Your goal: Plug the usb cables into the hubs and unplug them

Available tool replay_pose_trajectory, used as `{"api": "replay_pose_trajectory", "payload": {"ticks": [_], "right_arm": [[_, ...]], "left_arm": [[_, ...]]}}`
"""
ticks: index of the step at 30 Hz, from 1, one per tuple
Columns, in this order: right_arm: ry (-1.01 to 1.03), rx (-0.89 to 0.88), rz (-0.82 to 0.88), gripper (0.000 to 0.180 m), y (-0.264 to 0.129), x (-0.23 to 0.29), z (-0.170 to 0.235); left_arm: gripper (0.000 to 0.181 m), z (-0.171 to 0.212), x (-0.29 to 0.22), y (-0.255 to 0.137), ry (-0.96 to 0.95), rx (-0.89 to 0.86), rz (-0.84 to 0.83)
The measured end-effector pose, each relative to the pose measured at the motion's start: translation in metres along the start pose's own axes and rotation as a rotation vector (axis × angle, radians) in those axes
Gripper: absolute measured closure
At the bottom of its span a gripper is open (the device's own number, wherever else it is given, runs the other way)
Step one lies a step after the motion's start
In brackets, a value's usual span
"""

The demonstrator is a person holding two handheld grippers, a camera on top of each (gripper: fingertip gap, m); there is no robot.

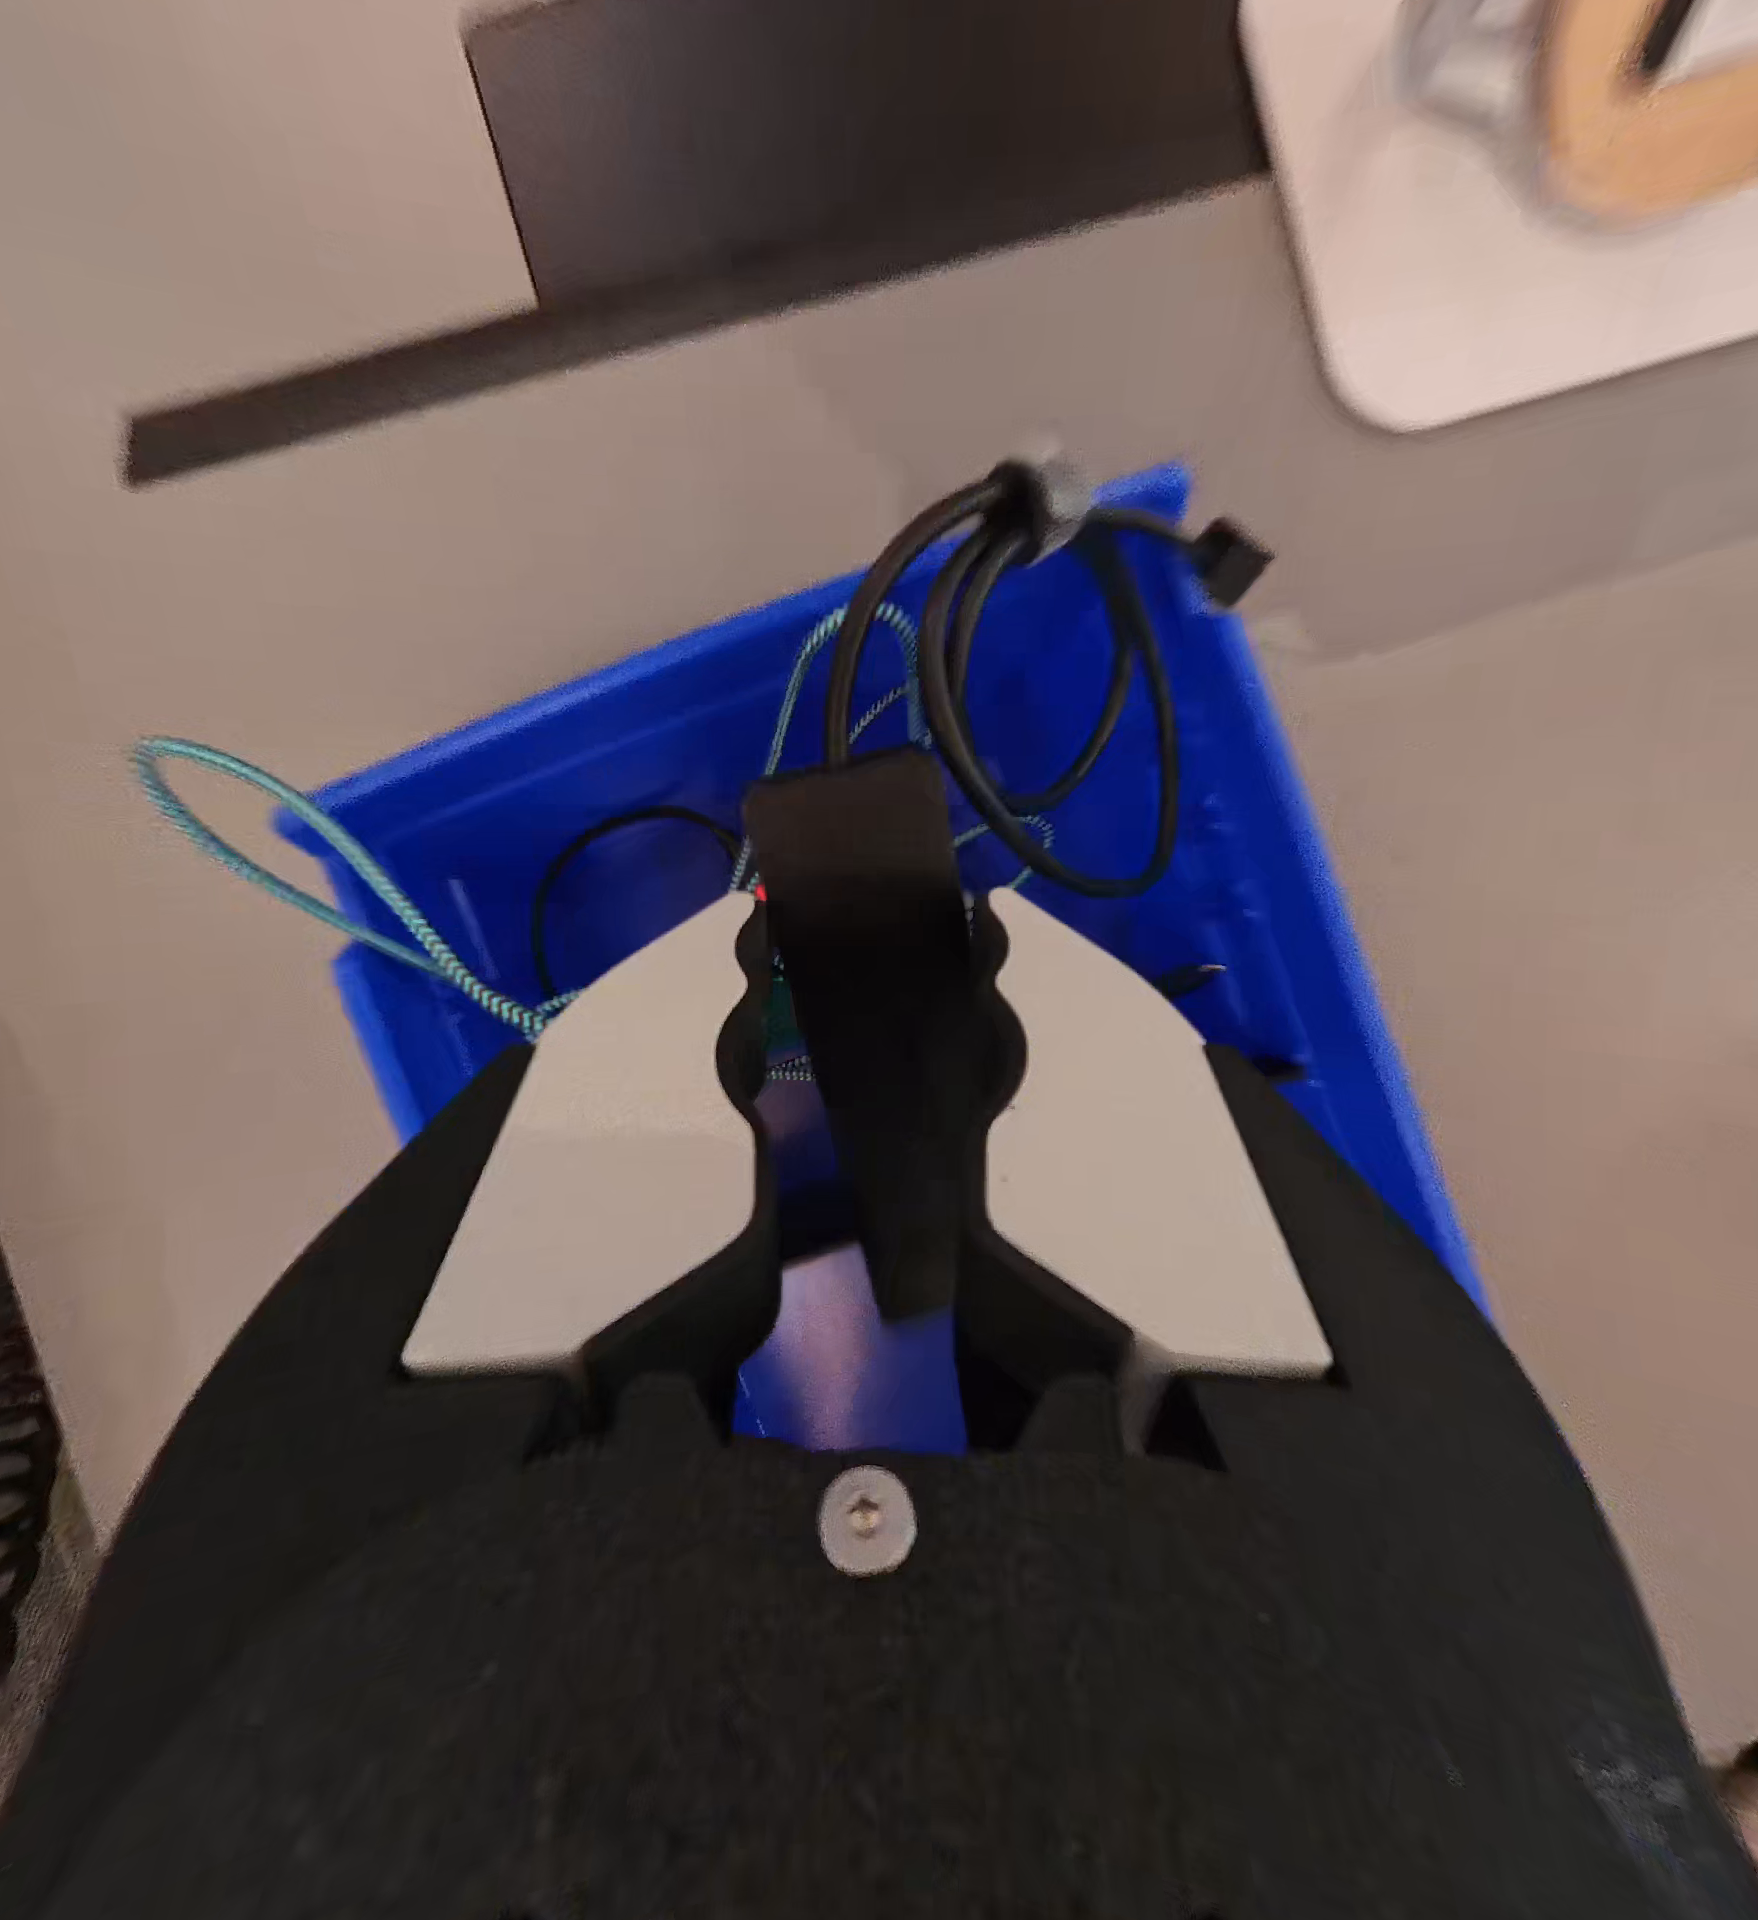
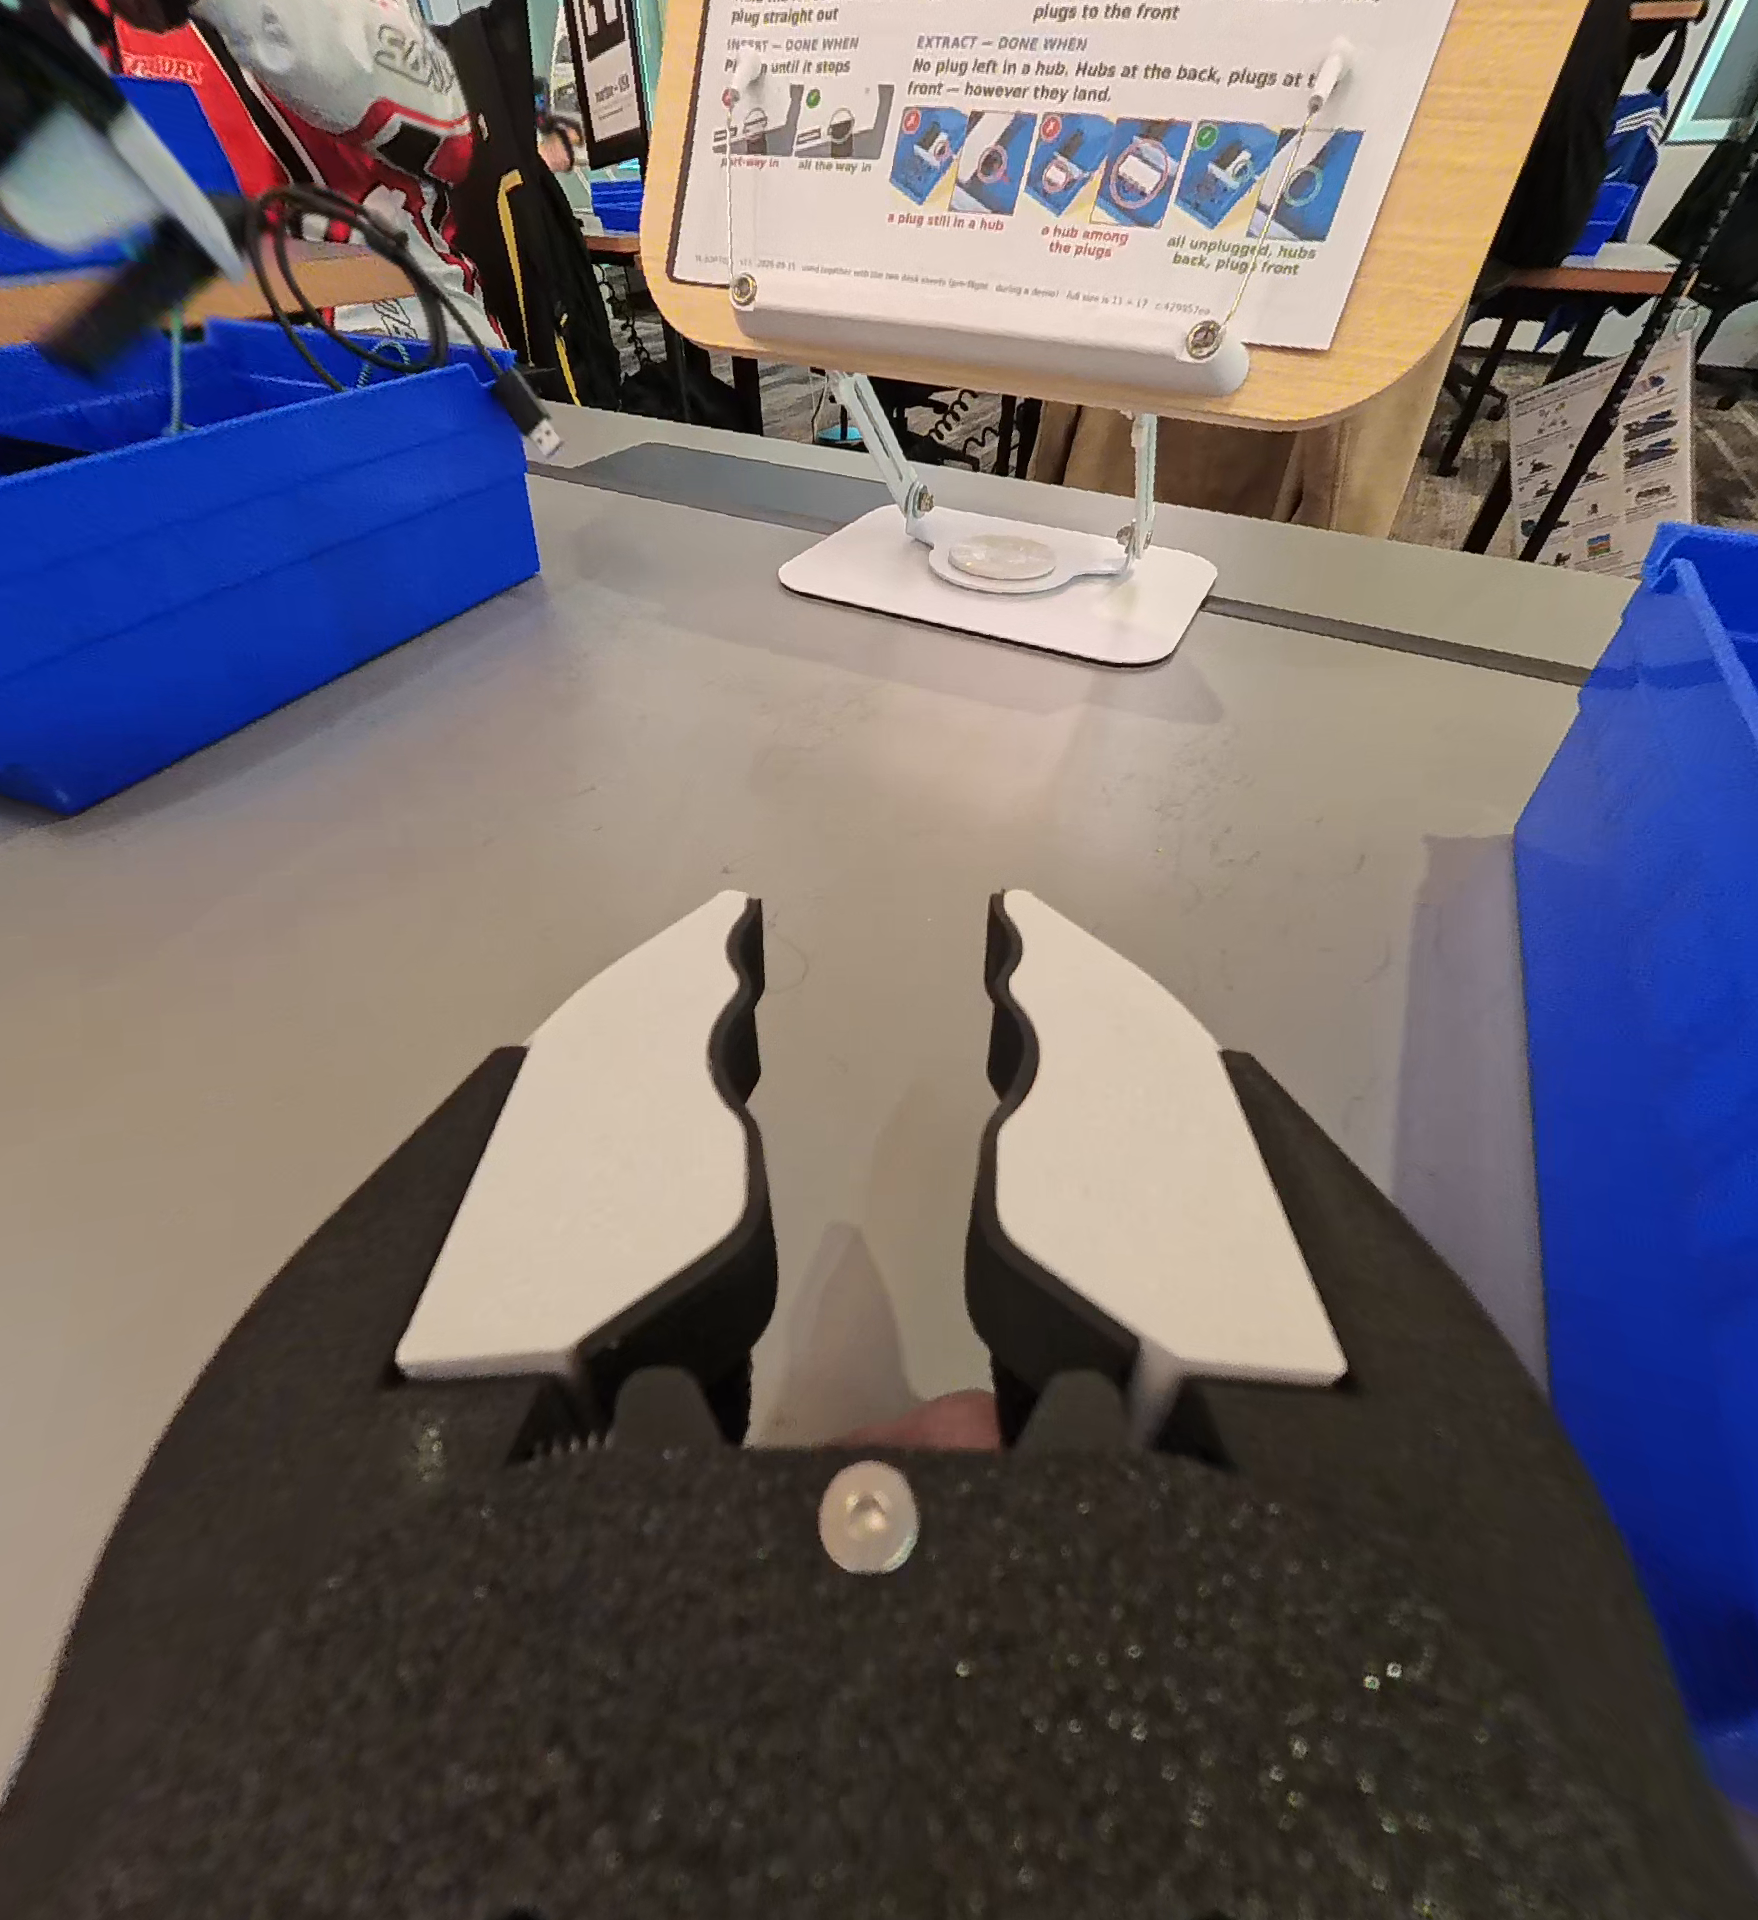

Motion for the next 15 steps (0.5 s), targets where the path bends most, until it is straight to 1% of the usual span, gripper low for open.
{"api": "replay_pose_trajectory", "payload": {"ticks": [3, 6, 7, 10, 12, 14, 15], "right_arm": [[-0.008, -0.002, 0.004, 0.139, 0.0, 0.001, 0.0], [-0.017, -0.006, 0.008, 0.139, 0.0, 0.001, 0.0], [-0.02, -0.007, 0.01, 0.139, -0.001, 0.001, 0.0], [-0.03, -0.017, 0.018, 0.139, -0.002, 0.002, -0.001], [-0.039, -0.025, 0.021, 0.139, -0.002, 0.002, -0.001], [-0.047, -0.03, 0.023, 0.139, -0.003, 0.003, -0.002], [-0.051, -0.031, 0.023, 0.139, -0.003, 0.003, -0.002]], "left_arm": [[0.147, -0.024, -0.013, -0.047, 0.02, -0.107, 0.04], [0.148, -0.046, -0.023, -0.093, 0.101, -0.204, -0.043], [0.148, -0.053, -0.027, -0.107, 0.123, -0.226, -0.043], [0.148, -0.071, -0.04, -0.142, 0.164, -0.289, -0.045], [0.148, -0.083, -0.053, -0.163, 0.233, -0.356, -0.02], [0.148, -0.093, -0.068, -0.183, 0.302, -0.389, -0.067], [0.148, -0.097, -0.079, -0.191, 0.371, -0.402, -0.076]]}}
Point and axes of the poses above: each gripper's, where its closed fingertips meet, y out along the fingers, z out of its underside, x = y × z across the jaws, the point moved 7 cm from there along -y, back along the fingers, and after that the axes turned 9 degrees about -x, right-handed, at the moved point
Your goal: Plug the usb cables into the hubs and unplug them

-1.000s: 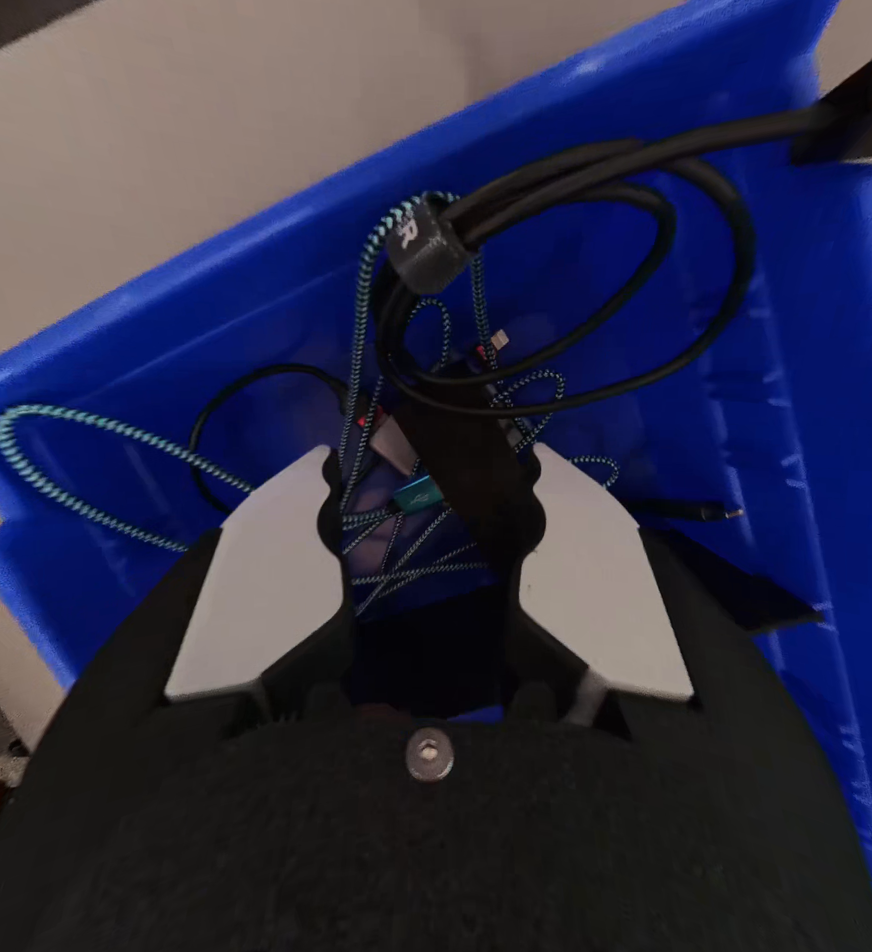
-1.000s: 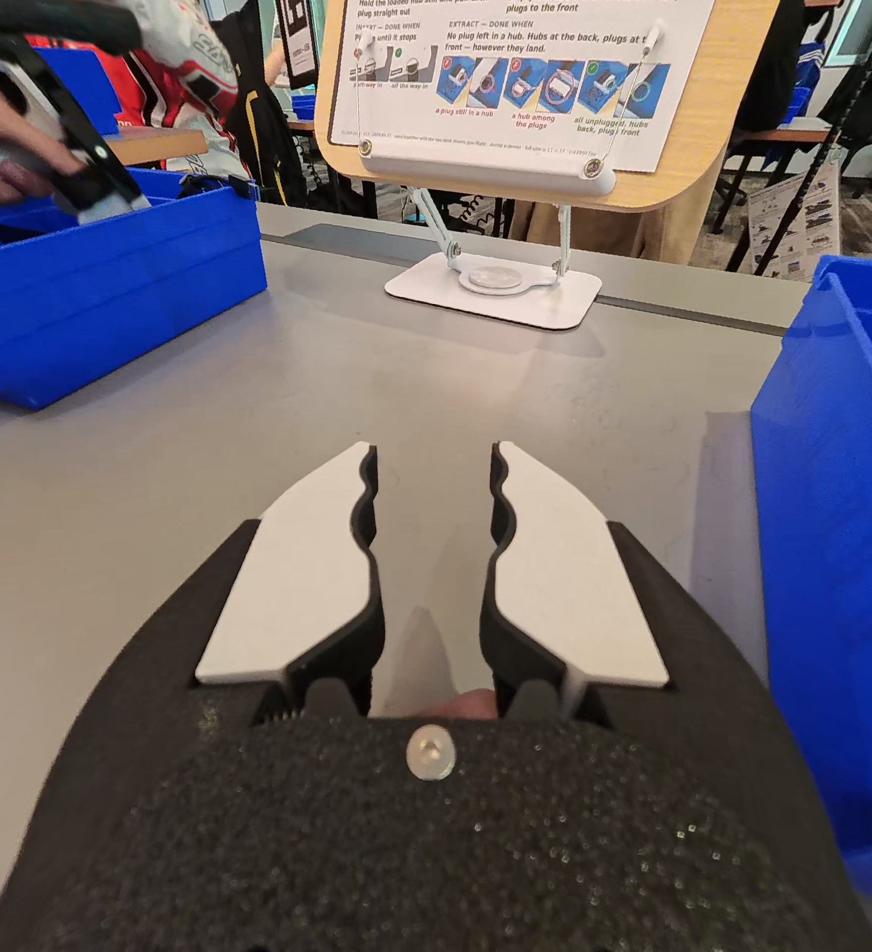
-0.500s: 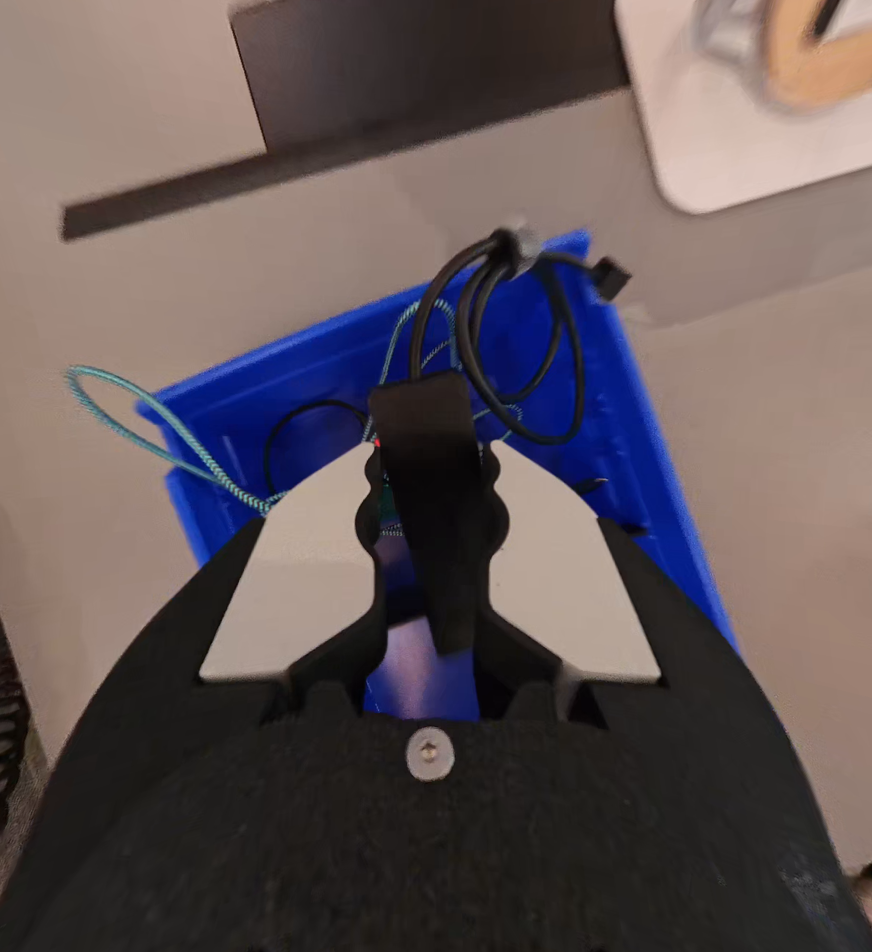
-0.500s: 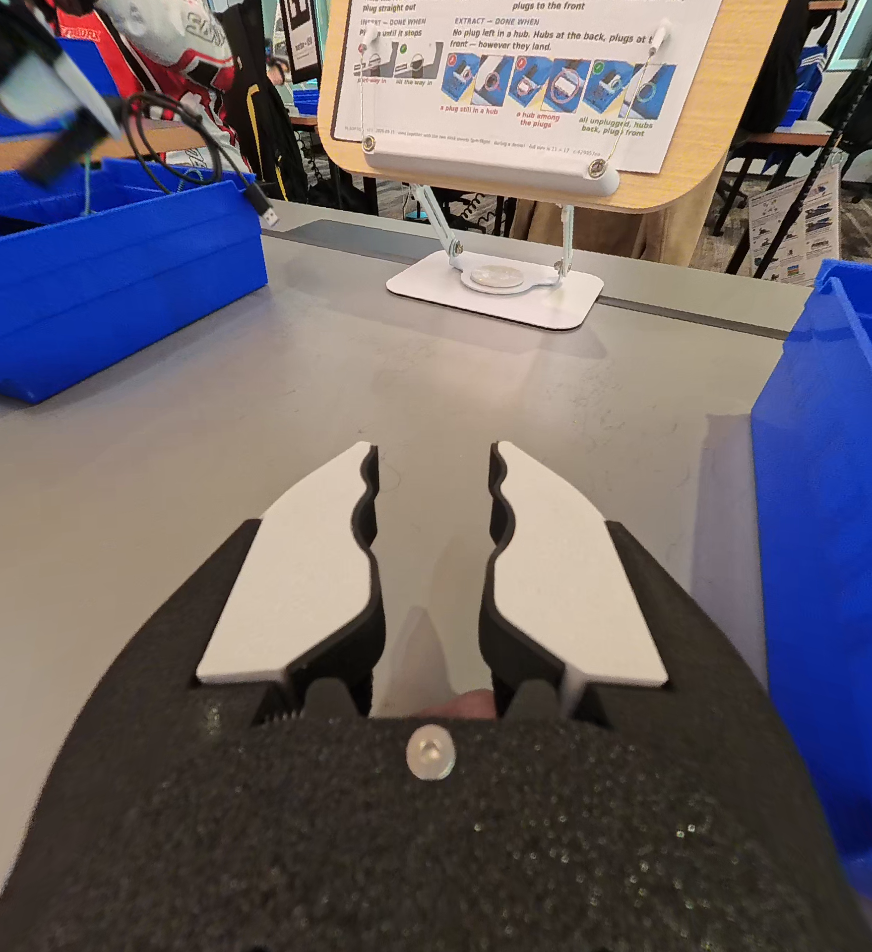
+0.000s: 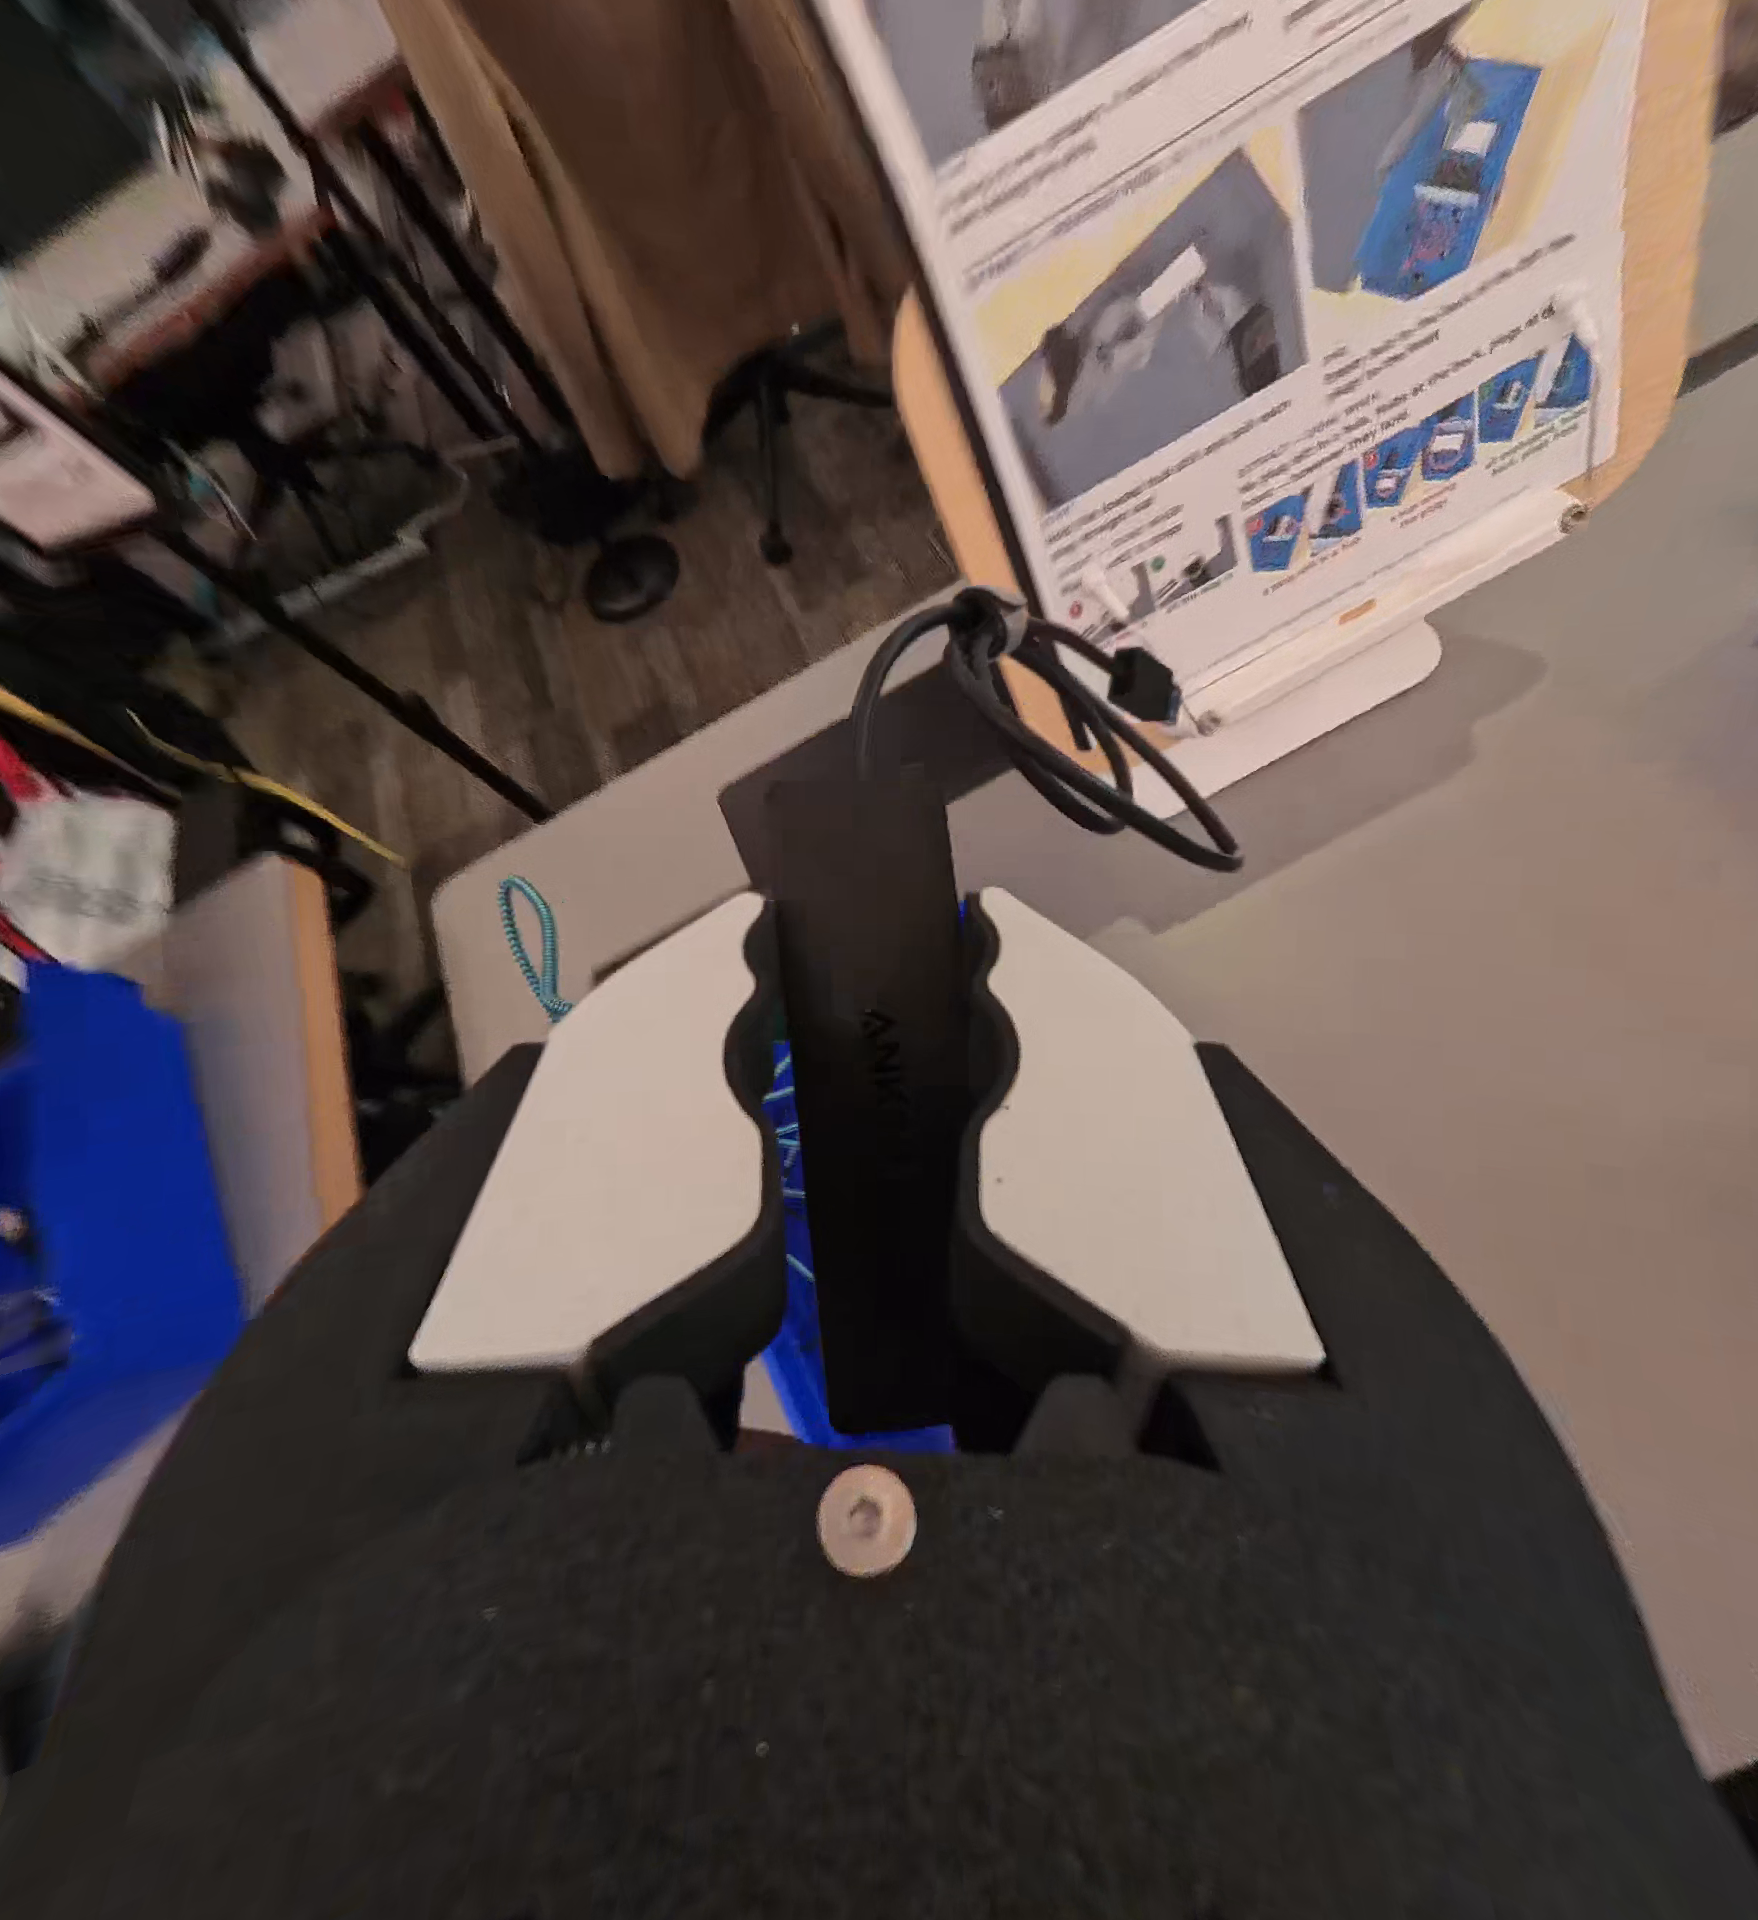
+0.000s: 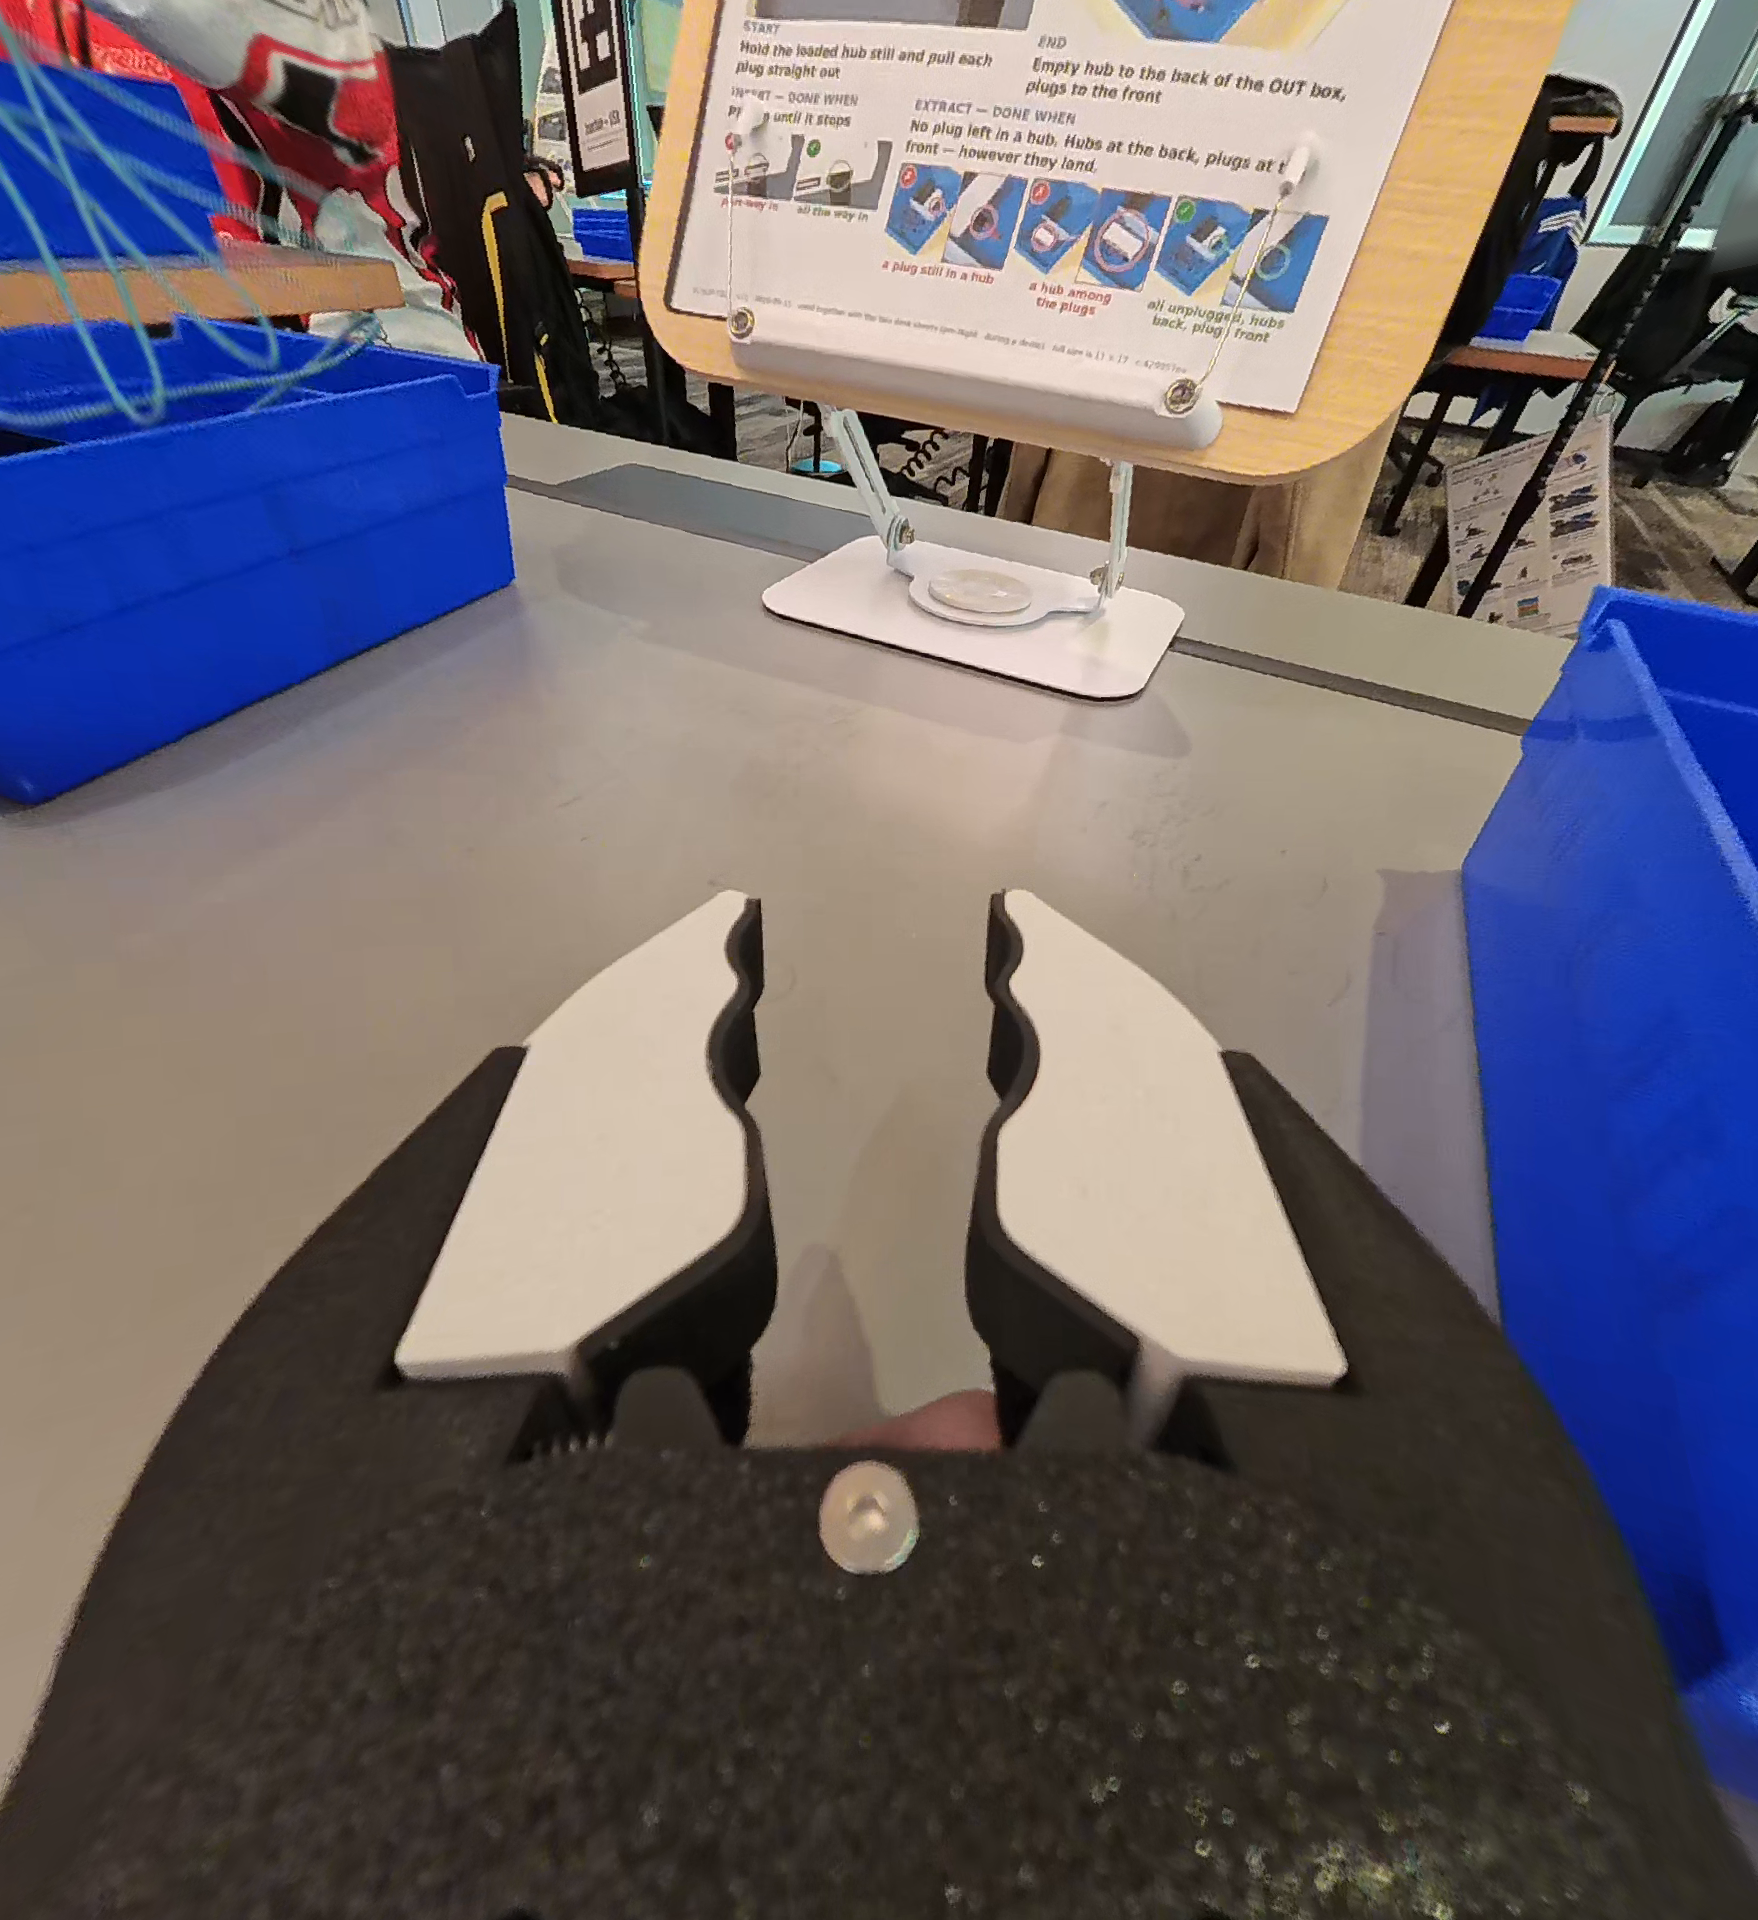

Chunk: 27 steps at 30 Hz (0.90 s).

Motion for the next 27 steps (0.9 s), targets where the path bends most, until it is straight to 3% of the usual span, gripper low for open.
{"api": "replay_pose_trajectory", "payload": {"ticks": [4, 10, 14, 18, 22, 27], "right_arm": [[0.0, 0.002, -0.003, 0.139, 0.0, 0.0, 0.0], [0.088, -0.044, -0.093, 0.14, -0.003, -0.009, -0.008], [0.254, -0.093, -0.319, 0.14, -0.019, -0.018, -0.049], [0.241, -0.21, -0.47, 0.142, -0.046, -0.03, -0.092], [0.333, -0.108, -0.623, 0.146, -0.057, -0.037, -0.098], [0.452, 0.037, -0.622, 0.141, -0.042, -0.035, -0.068]], "left_arm": [[0.148, -0.02, -0.058, -0.01, 0.321, 0.027, 0.176], [0.148, -0.001, -0.172, -0.002, 0.527, 0.086, 0.517], [0.148, 0.022, -0.25, 0.005, 0.64, 0.055, 0.663], [0.148, 0.043, -0.322, 0.012, 0.679, 0.017, 0.843], [0.148, 0.057, -0.369, 0.023, 0.752, -0.006, 0.915], [0.148, 0.069, -0.388, 0.032, 0.778, -0.007, 0.969]]}}
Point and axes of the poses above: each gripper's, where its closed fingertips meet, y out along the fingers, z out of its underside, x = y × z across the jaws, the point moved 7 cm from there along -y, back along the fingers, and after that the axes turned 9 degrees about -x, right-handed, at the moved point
